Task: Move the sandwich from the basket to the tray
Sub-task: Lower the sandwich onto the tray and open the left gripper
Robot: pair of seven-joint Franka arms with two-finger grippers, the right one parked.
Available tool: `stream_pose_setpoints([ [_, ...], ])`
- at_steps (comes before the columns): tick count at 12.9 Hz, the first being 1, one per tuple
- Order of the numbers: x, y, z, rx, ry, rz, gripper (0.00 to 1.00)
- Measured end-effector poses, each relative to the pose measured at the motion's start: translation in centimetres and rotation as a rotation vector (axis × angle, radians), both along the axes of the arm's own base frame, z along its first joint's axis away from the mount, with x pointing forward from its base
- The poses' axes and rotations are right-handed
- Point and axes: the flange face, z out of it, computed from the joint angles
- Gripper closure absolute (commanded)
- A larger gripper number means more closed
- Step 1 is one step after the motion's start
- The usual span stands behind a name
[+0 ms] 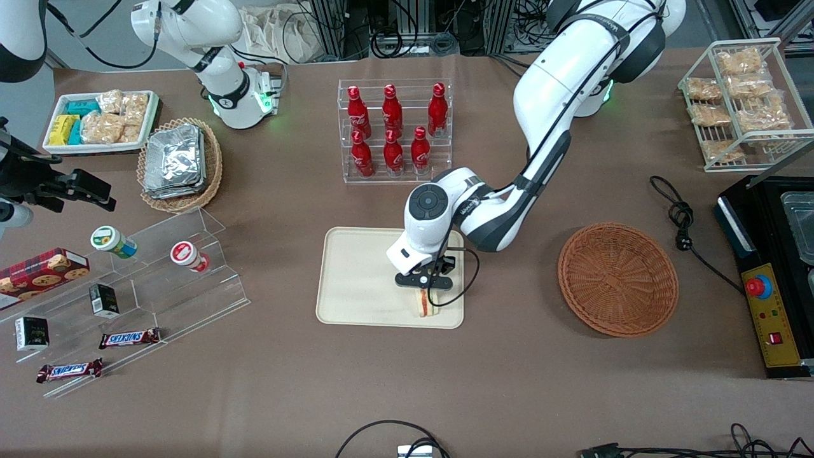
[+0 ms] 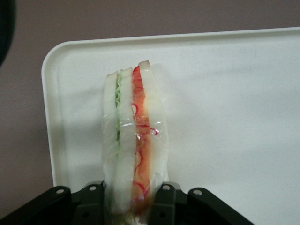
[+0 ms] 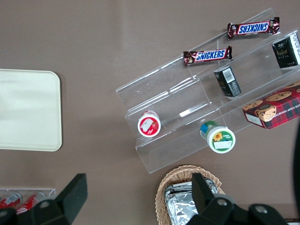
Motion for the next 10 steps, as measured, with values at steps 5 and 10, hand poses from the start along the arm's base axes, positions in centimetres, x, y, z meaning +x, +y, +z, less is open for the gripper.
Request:
stream_pose_setpoints([
  [5,0.1,0.0,0.3,0.002,-0.008,0.008,0.0],
  [10,0.0,0.4,4.2,0.031,-0.015,0.075,0.0],
])
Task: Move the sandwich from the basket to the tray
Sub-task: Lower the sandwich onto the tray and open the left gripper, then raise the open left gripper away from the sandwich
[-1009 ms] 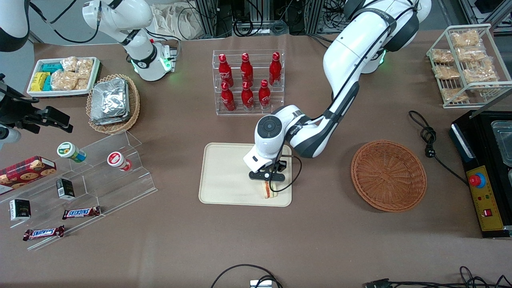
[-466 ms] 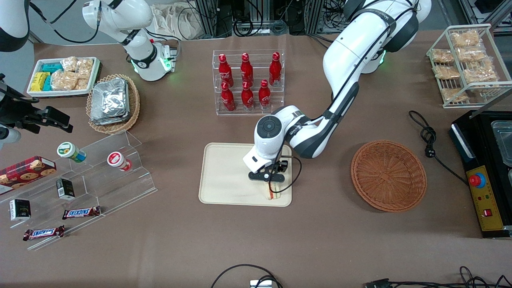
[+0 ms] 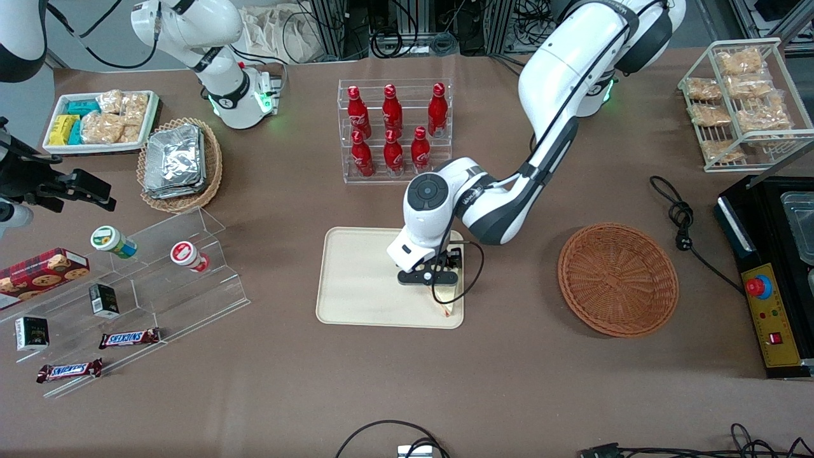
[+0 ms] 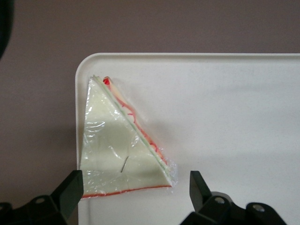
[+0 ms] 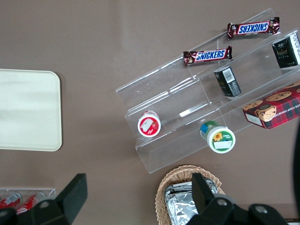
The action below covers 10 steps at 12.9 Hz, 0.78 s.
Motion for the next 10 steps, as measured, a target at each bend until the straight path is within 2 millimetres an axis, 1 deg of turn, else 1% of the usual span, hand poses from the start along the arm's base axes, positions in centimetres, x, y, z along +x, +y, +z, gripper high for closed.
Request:
stream_pose_setpoints([
  [3,-0.1,0.2,0.1,0.012,0.006,0.008,0.0],
  [4,-0.1,0.4,0.5,0.021,0.008,0.009,0.0],
  [5,0.0,0.6,1.5,0.032,0.006,0.006,0.0],
  [6,0.3,1.3,3.4,0.047,0.002,0.0,0.0],
  [7,0.8,2.5,5.7,0.06,-0.004,0.005,0.0],
  [8,1.5,4.3,8.3,0.064,-0.016,0.016,0.0],
  [9,2.2,6.5,10.8,0.058,-0.023,0.022,0.0],
  [10,2.6,9.3,13.2,0.045,-0.021,0.02,0.0],
])
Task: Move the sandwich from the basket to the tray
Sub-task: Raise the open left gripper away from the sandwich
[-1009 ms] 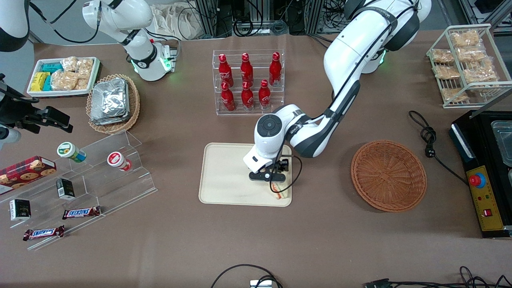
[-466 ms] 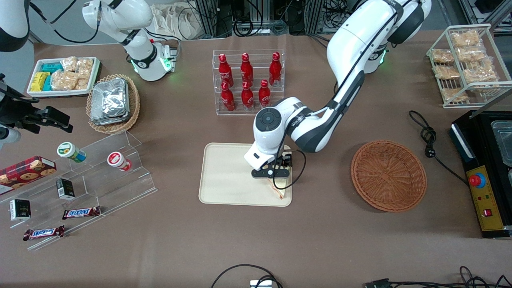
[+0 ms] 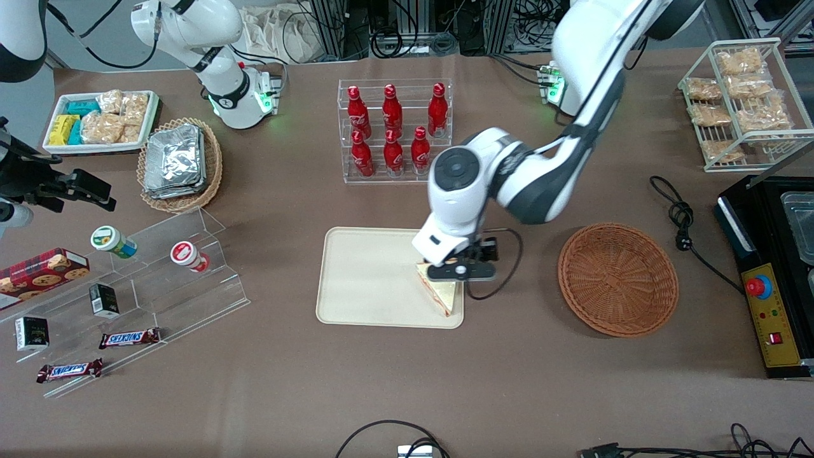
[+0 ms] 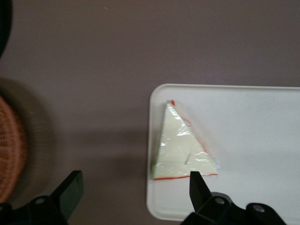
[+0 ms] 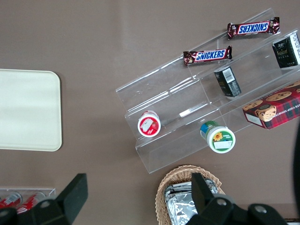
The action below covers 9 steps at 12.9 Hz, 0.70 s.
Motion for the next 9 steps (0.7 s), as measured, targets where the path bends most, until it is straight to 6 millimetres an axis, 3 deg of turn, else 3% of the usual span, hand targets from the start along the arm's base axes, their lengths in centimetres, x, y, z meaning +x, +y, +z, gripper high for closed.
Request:
stream_pose_setpoints([
  [3,0.1,11.3,7.0,-0.008,-0.016,-0.012,0.0],
  [5,-0.2,18.7,10.1,0.002,-0.024,0.004,0.0],
  [7,-0.5,23.4,11.9,0.004,-0.017,0.029,0.0],
  [9,-0.7,25.7,13.3,0.004,-0.017,0.066,0.0],
])
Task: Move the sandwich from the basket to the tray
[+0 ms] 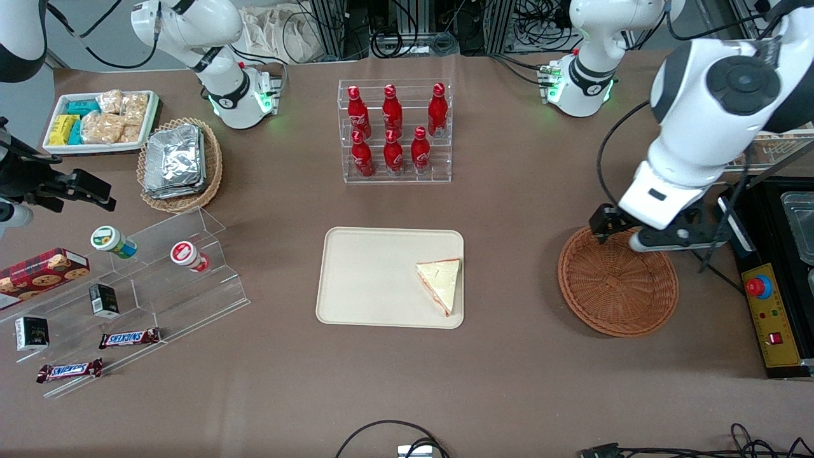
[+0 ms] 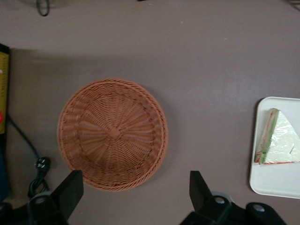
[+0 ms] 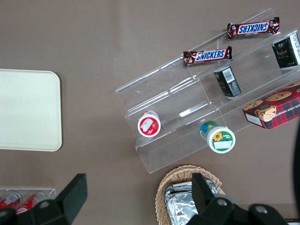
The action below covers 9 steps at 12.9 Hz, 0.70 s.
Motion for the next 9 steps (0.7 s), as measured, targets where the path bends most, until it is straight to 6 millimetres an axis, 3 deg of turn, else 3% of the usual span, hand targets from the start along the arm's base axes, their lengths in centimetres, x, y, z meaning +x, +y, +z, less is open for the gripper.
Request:
stream_pose_setpoints([
  [9,-0.3,5.2,0.6,-0.031,0.086,-0.002,0.0],
])
